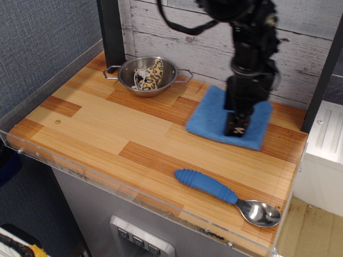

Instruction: Move the towel to top right of corner

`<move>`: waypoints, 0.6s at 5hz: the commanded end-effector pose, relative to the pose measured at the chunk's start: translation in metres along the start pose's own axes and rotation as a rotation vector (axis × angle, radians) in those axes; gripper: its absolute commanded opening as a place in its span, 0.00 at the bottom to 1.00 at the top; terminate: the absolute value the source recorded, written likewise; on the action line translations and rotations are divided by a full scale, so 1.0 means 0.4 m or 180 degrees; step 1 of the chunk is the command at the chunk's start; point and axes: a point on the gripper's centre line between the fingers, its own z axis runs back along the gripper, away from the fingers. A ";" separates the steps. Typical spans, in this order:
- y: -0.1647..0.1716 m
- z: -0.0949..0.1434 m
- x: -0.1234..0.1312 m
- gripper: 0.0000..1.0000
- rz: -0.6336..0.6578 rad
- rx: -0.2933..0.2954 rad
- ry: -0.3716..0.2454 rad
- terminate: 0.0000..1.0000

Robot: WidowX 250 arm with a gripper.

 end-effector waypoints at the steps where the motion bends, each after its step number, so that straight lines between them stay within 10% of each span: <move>1: 0.014 0.100 0.034 1.00 -0.0098 0.0271 -0.0207 0.00; 3: 0.036 0.150 0.003 1.00 -0.0028 0.0332 -0.0128 0.00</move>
